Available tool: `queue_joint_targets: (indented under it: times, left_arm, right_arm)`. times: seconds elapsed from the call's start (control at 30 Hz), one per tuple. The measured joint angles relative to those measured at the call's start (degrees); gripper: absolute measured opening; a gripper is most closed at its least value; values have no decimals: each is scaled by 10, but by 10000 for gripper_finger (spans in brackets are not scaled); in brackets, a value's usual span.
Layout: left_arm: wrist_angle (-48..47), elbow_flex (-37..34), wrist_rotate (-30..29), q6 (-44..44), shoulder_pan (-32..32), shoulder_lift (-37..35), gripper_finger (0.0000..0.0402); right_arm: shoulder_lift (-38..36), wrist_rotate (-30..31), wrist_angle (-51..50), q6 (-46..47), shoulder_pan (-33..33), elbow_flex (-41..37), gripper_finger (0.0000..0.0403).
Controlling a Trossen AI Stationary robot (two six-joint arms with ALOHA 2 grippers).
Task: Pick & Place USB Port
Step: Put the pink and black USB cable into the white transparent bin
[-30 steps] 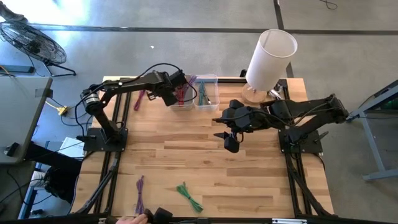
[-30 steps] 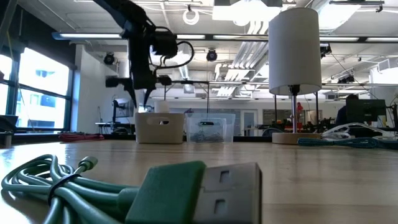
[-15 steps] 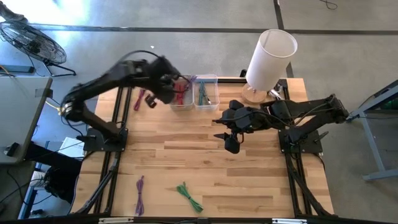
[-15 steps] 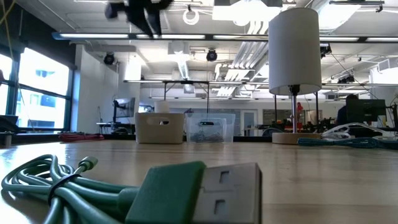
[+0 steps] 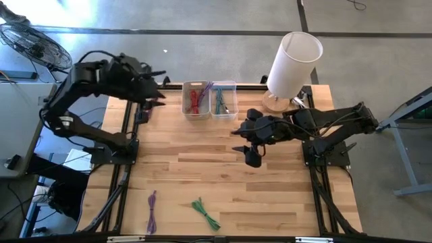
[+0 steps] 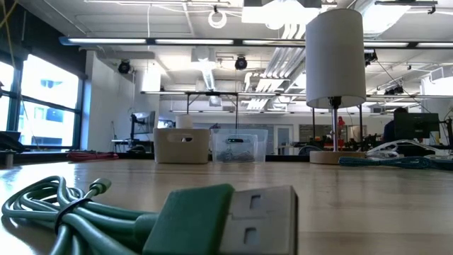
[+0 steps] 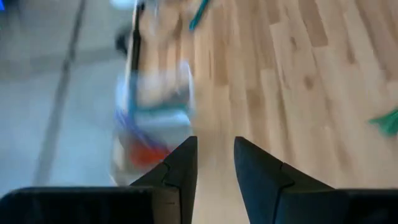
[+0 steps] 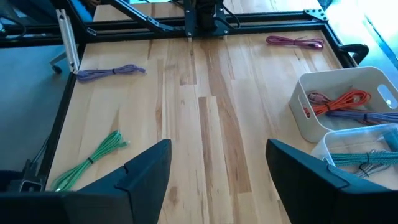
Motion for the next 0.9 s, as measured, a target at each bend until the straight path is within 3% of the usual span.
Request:
queue_joint_targets:
  times: [0.1, 0.17, 0.43, 0.5, 0.67, 0.73, 0.8, 0.9]
  left_arm:
    - [-80, -1, -42, -91, 0, -2, 101]
    - [-71, -18, -60, -127, 0, -4, 101]
    - [-76, -113, -21, -197, 0, -23, 102]
    - [-76, -137, 5, -216, 0, -25, 102]
    - [-76, -181, 150, -282, 0, -51, 102]
    - [-77, -194, 174, -306, 0, -64, 102]
    - [-75, -204, 156, -326, 0, -78, 102]
    - [-76, -213, 61, -339, 0, -99, 102]
  right_arm:
    - [0, -8, 0, -4, 0, 0, 254]
    - [0, -10, 0, -7, 0, 0, 254]
    - [0, -23, 0, -16, 17, 0, 254]
    - [0, -23, 0, -16, 24, 0, 254]
    - [0, -10, 0, -17, 47, 0, 254]
    - [1, 2, 0, -18, 53, 0, 254]
    - [2, 6, 0, -18, 57, 0, 254]
    - [4, 7, 0, -18, 58, 0, 254]
